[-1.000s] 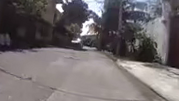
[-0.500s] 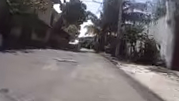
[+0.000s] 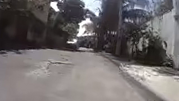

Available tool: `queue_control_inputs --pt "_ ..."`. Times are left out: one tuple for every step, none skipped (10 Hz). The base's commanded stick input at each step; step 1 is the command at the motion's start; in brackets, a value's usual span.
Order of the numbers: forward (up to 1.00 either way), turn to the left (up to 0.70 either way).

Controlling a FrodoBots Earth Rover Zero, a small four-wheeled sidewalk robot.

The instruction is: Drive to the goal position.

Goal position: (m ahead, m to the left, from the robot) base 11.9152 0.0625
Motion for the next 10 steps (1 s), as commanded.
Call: queue_control_inputs --pt "0.98 0.0" --pt "0.98 0.0" --pt "0.98 0.0" --pt "0.98 0.0" --pt "0.98 0.0" --pt "0.98 -0.03" --pt "0.99 -0.1" --pt "0.98 -0.04" --pt "0.98 -0.02" --pt "0.98 -0.02"
